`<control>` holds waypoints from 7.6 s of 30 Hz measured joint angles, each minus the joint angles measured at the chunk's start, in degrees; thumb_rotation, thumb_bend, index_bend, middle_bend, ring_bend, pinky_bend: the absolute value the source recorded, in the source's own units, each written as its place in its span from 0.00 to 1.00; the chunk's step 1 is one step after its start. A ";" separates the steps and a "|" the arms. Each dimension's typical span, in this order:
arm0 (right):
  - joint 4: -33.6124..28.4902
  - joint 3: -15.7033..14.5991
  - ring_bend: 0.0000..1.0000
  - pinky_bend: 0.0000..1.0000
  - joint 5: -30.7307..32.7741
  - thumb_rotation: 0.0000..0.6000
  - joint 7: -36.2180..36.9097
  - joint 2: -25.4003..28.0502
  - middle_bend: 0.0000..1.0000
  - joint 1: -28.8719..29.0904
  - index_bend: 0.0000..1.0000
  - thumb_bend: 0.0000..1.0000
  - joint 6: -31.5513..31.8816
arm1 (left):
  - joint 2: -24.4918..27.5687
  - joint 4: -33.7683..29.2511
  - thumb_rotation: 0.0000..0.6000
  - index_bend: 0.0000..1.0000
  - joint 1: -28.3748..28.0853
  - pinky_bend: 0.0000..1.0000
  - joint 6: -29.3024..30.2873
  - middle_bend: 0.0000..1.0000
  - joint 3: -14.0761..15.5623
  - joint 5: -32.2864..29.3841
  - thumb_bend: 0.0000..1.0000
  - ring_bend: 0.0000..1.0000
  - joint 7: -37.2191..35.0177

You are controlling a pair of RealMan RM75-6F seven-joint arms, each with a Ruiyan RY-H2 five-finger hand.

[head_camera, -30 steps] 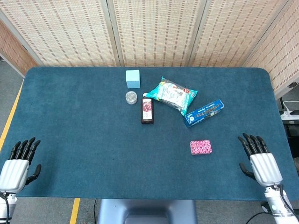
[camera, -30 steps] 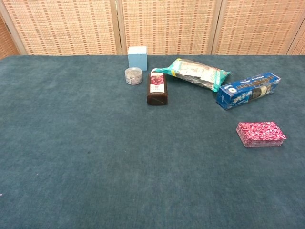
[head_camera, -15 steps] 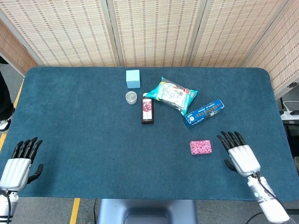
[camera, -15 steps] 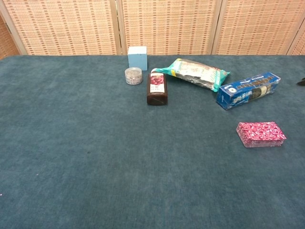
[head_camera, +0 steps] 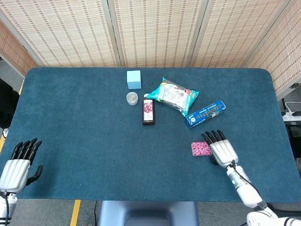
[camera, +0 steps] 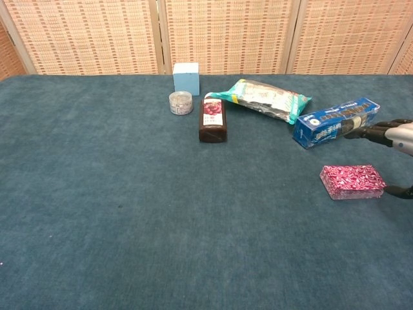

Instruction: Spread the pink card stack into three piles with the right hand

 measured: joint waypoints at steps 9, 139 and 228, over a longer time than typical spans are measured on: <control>1.20 0.07 0.00 0.00 5.15 1.00 -2.49 -2.03 0.13 2.70 0.13 0.27 -1.85 | 0.00 -0.04 1.00 0.00 0.14 0.05 0.20 0.00 0.35 0.37 0.44 0.00 0.02; 2.89 -6.34 0.03 0.00 12.48 1.00 -7.55 -5.63 0.17 9.33 0.19 0.27 2.86 | 0.01 -0.62 1.00 0.00 0.09 0.05 -0.68 0.00 1.03 0.07 0.43 0.00 1.28; -3.11 -15.02 0.09 0.13 -8.94 1.00 -14.71 -7.95 0.09 2.43 0.01 0.27 8.36 | 0.42 -0.23 1.00 0.00 -0.01 0.05 -0.79 0.00 1.14 0.11 0.43 0.00 0.02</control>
